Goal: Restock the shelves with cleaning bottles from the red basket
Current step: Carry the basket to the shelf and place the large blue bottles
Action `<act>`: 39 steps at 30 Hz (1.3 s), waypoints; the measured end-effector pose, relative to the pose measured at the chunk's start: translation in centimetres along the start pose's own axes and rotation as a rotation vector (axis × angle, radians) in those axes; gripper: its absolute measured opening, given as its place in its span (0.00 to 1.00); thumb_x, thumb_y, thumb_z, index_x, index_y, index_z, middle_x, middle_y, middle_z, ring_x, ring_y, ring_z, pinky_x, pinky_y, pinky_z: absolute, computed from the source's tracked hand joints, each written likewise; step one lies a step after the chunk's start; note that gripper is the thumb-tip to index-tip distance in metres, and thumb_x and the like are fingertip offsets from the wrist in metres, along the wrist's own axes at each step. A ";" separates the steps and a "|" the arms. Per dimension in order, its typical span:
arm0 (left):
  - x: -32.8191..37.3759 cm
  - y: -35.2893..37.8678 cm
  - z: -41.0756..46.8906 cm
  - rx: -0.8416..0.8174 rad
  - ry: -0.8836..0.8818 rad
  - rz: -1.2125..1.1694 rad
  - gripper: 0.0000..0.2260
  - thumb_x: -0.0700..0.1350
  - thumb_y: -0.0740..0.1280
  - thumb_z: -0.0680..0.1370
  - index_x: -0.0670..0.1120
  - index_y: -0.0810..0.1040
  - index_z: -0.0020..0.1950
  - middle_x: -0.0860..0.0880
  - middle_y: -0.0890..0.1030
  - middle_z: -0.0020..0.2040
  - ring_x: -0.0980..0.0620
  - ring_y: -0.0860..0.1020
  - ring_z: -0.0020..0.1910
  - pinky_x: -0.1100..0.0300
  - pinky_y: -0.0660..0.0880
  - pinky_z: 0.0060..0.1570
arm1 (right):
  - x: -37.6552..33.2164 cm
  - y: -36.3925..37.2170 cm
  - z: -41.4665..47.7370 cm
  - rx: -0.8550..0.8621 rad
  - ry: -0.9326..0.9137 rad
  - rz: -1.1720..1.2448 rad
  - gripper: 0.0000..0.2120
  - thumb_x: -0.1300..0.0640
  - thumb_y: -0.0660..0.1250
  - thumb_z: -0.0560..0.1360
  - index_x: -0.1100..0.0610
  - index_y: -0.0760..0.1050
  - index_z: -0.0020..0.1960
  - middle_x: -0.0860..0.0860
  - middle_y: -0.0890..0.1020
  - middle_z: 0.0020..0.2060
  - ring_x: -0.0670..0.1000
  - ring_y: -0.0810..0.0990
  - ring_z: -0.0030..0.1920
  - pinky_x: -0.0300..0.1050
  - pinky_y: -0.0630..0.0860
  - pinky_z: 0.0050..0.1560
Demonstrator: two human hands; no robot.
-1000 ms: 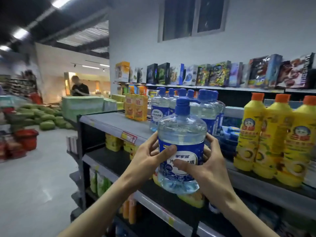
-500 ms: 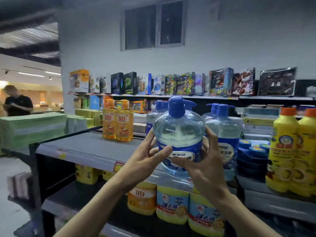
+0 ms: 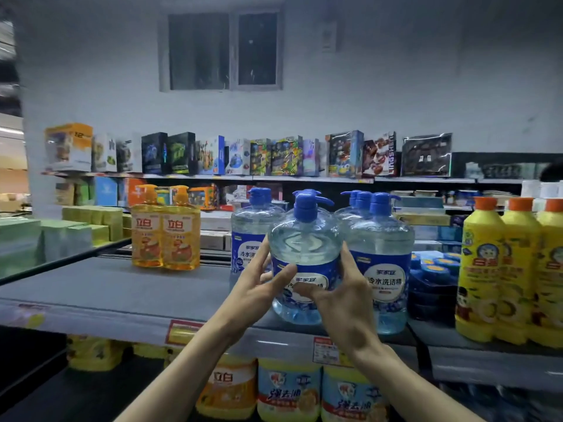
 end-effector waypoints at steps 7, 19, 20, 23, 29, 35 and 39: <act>-1.0 -0.1 2.4 0.020 -0.055 -0.035 0.31 0.58 0.74 0.80 0.65 0.65 0.80 0.51 0.79 0.73 0.51 0.80 0.69 0.43 0.79 0.68 | 1.6 0.6 1.4 -0.027 0.115 -0.061 0.34 0.65 0.83 0.70 0.51 0.73 0.70 0.42 0.88 0.52 0.38 0.87 0.49 0.37 0.84 0.51; -3.0 0.3 2.3 0.131 -0.156 0.042 0.35 0.62 0.76 0.76 0.68 0.61 0.77 0.57 0.80 0.67 0.56 0.77 0.69 0.53 0.77 0.67 | 1.7 1.3 -1.0 -0.247 0.269 -0.277 0.50 0.48 0.70 0.81 0.50 0.35 0.86 0.44 0.44 0.86 0.41 0.41 0.84 0.49 0.48 0.85; -3.1 0.3 1.7 0.119 -0.162 0.084 0.34 0.56 0.76 0.78 0.68 0.60 0.77 0.60 0.79 0.64 0.60 0.78 0.65 0.59 0.78 0.61 | 1.6 0.8 -1.9 -0.290 0.276 -0.300 0.50 0.47 0.69 0.81 0.49 0.35 0.86 0.42 0.42 0.85 0.39 0.40 0.83 0.47 0.46 0.85; -3.8 0.0 0.2 0.113 -0.179 0.207 0.36 0.52 0.77 0.77 0.69 0.61 0.76 0.64 0.76 0.61 0.59 0.79 0.61 0.60 0.79 0.59 | 1.1 -1.1 -4.0 -0.370 0.306 -0.355 0.47 0.44 0.69 0.81 0.47 0.40 0.87 0.35 0.49 0.83 0.34 0.47 0.81 0.35 0.48 0.81; -3.6 0.8 -0.2 0.215 -0.115 0.472 0.45 0.60 0.82 0.70 0.61 0.61 0.81 0.61 0.78 0.60 0.53 0.81 0.64 0.45 0.79 0.67 | 0.9 -2.6 -5.2 -0.394 0.197 -0.424 0.34 0.46 0.70 0.80 0.46 0.63 0.83 0.31 0.67 0.74 0.28 0.63 0.73 0.21 0.55 0.69; -3.3 1.0 0.0 0.229 -0.112 0.491 0.45 0.60 0.82 0.70 0.57 0.64 0.82 0.58 0.78 0.60 0.52 0.81 0.62 0.46 0.79 0.67 | 2.8 -9.4 -3.9 0.181 0.025 -0.548 0.30 0.61 0.80 0.73 0.56 0.74 0.72 0.47 0.76 0.62 0.46 0.77 0.63 0.38 0.74 0.66; -3.3 1.2 0.0 0.218 -0.083 0.519 0.46 0.63 0.81 0.69 0.55 0.65 0.82 0.59 0.80 0.64 0.54 0.80 0.64 0.51 0.78 0.68 | 5.5 -11.4 -1.7 0.015 0.390 -0.532 0.57 0.40 0.82 0.68 0.50 0.51 0.85 0.49 0.70 0.76 0.53 0.72 0.74 0.55 0.71 0.75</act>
Point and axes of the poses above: each hand's wrist, its own z-axis towards the middle knuckle, its own y-axis out of the palm, x = y × z, the point moved 3 cm from there along z, towards the middle knuckle
